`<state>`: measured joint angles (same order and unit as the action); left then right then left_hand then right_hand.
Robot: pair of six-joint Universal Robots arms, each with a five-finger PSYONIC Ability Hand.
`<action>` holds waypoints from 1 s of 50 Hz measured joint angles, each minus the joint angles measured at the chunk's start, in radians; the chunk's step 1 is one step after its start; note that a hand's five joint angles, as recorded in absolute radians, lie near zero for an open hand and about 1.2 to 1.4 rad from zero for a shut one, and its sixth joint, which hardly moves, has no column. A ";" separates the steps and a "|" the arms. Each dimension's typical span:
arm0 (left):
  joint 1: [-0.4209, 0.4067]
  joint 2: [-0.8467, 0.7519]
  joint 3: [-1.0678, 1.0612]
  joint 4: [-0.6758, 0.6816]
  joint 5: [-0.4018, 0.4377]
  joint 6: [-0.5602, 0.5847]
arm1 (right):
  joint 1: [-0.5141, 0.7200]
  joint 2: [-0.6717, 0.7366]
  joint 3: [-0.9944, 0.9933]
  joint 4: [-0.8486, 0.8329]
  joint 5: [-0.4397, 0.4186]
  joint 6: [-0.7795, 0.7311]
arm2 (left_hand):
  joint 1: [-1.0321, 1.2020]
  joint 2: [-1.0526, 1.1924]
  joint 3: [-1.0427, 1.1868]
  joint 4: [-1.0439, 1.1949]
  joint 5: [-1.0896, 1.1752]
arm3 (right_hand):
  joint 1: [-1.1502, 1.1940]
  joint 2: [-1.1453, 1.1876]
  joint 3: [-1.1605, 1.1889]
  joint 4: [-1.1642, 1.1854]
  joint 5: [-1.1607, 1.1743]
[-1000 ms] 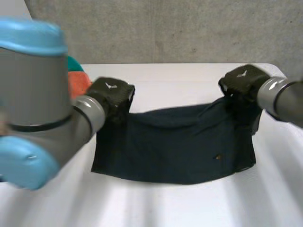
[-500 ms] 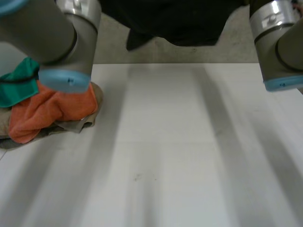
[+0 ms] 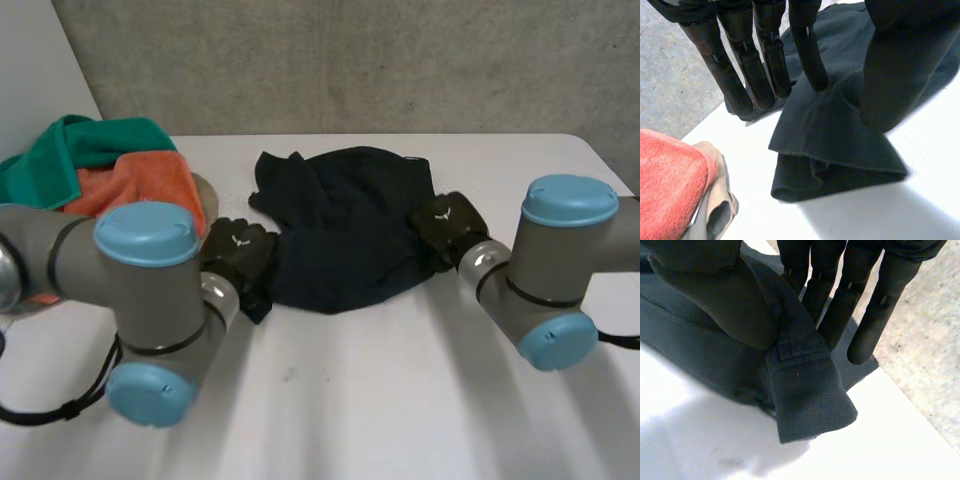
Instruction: Fold the laundry.
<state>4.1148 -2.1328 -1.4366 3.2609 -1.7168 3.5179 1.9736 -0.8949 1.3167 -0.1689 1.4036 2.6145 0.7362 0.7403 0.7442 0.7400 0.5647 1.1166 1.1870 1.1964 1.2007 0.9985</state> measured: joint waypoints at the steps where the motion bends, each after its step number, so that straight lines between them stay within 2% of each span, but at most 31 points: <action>1: -0.001 0.032 -0.024 -0.013 0.001 -0.001 | -0.001 -0.021 0.030 0.000 -0.002 0.000 | -0.034 -0.044 -0.044 -0.048 -0.047 | 0.000 0.000 0.000 0.000 0.000; 7: 0.007 0.151 -0.085 -0.039 0.004 -0.003 | -0.002 -0.089 0.134 -0.004 -0.028 0.001 | -0.039 -0.055 -0.055 -0.061 -0.060 | 0.000 0.000 0.002 0.000 0.000; 14: 0.030 0.195 -0.109 -0.041 0.025 -0.022 | -0.004 -0.106 0.199 -0.010 -0.062 0.000 | -0.039 -0.055 -0.055 -0.061 -0.060 | 0.000 0.000 0.007 0.000 0.000; 21: 0.048 0.135 -0.086 -0.032 0.079 -0.041 | -0.008 -0.105 0.208 -0.013 -0.070 -0.001 | -0.039 -0.055 -0.055 -0.061 -0.060 | 0.000 0.000 0.008 0.000 0.000; 27: 0.055 0.019 -0.006 -0.030 0.114 -0.043 | -0.009 -0.107 0.205 -0.012 -0.068 -0.001 | -0.038 -0.053 -0.053 -0.059 -0.057 | 0.000 0.000 0.008 0.000 0.000; 30: 0.064 -0.056 0.062 -0.033 0.115 -0.039 | -0.009 -0.108 0.204 -0.009 -0.065 -0.004 | 0.054 0.048 0.044 0.039 0.038 | 0.000 0.000 0.008 0.000 0.000; 32: 0.073 -0.088 0.093 -0.035 0.115 -0.037 | -0.008 -0.111 0.203 -0.008 -0.062 -0.006 | 0.245 0.208 0.202 0.208 0.203 | 0.000 0.000 0.008 0.000 0.000; 33: 0.076 -0.094 0.100 -0.035 0.115 -0.036 | -0.008 -0.112 0.203 -0.008 -0.061 -0.007 | 0.245 0.208 0.202 0.208 0.203 | 0.000 0.000 0.008 0.000 0.000; 34: 0.082 -0.108 0.114 -0.036 0.115 -0.035 | -0.008 -0.115 0.203 -0.007 -0.059 -0.009 | 0.383 0.352 0.344 0.353 0.344 | 0.000 0.000 0.008 0.000 0.000; 37: 0.090 -0.120 0.128 -0.038 0.111 -0.035 | -0.007 -0.122 0.202 -0.005 -0.055 -0.014 | 0.407 0.442 0.433 0.444 0.408 | 0.000 0.000 0.008 0.000 0.000; 41: 0.090 -0.074 0.110 -0.049 0.103 -0.045 | -0.007 -0.144 0.201 0.002 -0.047 -0.035 | 0.407 0.456 0.445 0.457 0.408 | 0.000 0.000 0.008 0.000 0.000; 45: 0.068 0.069 0.028 -0.095 0.100 -0.068 | -0.008 -0.186 0.205 0.048 -0.029 -0.082 | 0.407 0.457 0.446 0.457 0.421 | 0.000 0.000 0.008 0.000 0.000; 50: 0.028 0.296 -0.127 -0.182 0.100 -0.085 | -0.008 -0.273 0.209 0.207 0.011 -0.163 | 0.407 0.458 0.449 0.457 0.423 | 0.000 0.000 0.008 0.000 0.000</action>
<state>4.1433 -1.8364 -1.5636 3.0789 -1.6171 3.4331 1.9651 -1.1679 1.5260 0.0383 1.4148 2.4513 1.1429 1.1985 1.1927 1.1971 0.9873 1.1166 1.1870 1.2048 1.2007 0.9985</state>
